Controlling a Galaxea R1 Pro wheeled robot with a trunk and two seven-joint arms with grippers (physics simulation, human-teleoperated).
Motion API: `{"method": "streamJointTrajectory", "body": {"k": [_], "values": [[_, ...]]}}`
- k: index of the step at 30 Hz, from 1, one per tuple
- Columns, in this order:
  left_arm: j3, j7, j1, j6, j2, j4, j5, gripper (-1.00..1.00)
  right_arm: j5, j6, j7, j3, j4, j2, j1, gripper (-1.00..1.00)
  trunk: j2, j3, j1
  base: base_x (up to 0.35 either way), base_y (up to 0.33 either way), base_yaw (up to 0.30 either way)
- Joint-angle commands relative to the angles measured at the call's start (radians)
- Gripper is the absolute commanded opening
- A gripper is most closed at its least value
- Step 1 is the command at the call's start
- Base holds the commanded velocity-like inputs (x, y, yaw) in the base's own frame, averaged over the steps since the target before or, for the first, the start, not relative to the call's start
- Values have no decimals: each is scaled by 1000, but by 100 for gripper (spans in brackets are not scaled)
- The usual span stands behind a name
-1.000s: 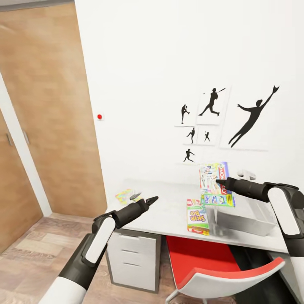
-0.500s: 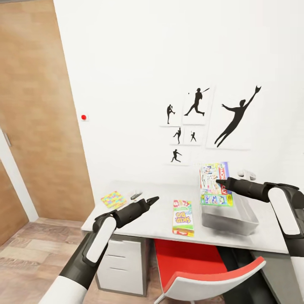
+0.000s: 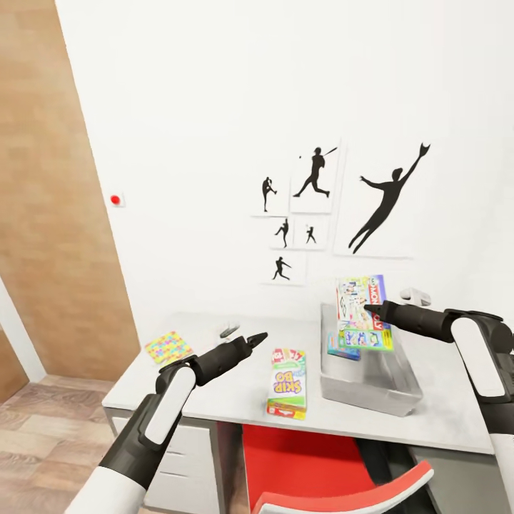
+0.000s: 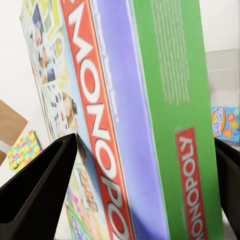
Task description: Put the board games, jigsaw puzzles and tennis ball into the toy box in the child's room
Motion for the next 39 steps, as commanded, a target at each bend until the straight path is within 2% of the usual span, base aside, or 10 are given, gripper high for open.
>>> {"method": "streamJointTrajectory", "body": {"k": [1,11,39], "values": [[1,-1,-1,5,0,0,2,100,6,4,11,-1,2,0,-1,-100,-1,-1,1,220,-216,-1],[1,0,0,3,0,0,5,100,5,4,11,-1,33,-1,-2,-100,-1,-4,1,104,-101,0],[5,-1,0,3,0,1,9,100,6,4,12,9,44,-8,11,-100,-1,-10,1,6,-5,0]]}}
